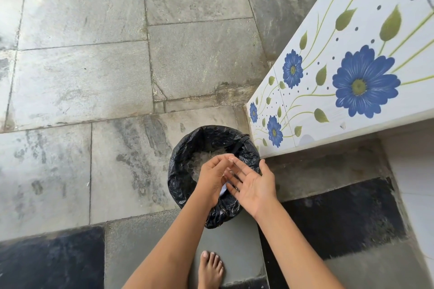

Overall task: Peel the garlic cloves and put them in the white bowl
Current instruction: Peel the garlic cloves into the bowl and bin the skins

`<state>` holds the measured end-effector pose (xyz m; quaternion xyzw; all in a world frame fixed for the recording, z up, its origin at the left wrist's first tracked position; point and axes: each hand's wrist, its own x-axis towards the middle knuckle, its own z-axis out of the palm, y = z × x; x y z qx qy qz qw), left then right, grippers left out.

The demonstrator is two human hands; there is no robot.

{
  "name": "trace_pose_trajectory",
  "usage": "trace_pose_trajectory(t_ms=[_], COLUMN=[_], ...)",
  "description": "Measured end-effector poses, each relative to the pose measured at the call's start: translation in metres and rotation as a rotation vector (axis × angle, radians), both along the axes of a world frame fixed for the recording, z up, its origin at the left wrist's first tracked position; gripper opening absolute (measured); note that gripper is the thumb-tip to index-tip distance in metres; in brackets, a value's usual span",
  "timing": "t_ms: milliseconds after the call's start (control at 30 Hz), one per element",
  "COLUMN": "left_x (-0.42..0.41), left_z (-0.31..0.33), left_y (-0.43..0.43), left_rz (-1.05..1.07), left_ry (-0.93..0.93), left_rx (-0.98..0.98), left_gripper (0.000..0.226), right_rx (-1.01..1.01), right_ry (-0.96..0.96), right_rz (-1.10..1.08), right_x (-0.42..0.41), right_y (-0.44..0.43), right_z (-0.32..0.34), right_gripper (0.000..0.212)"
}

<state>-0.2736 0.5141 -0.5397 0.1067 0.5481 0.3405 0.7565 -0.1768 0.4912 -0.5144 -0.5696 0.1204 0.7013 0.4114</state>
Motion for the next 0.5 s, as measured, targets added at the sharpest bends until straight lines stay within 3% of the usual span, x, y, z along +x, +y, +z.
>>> trace_pose_trajectory(t_ms=[233,300,400,500], left_x=[0.006,0.003,-0.005,-0.018], left_z=[-0.004,-0.004,-0.004,-0.003], left_y=[0.012,0.015,0.014,-0.008], left_rz=[-0.080,-0.097,-0.082,-0.184], left_ry=[0.247,0.245,0.279,0.638], left_rx=[-0.215,-0.213,-0.069,0.444], left_gripper=[0.026,0.035,0.036,0.029], right_rx=[0.033,0.026,0.009,-0.014], right_ry=[-0.028,-0.024,-0.038,-0.039], right_rz=[0.140,0.125,0.051,0.012], right_x=[-0.014,-0.016,-0.009,-0.006], right_y=[-0.005,-0.008,-0.007,-0.003], right_z=[-0.004,-0.007,-0.011,-0.012], right_gripper=[0.068,0.067,0.068,0.073])
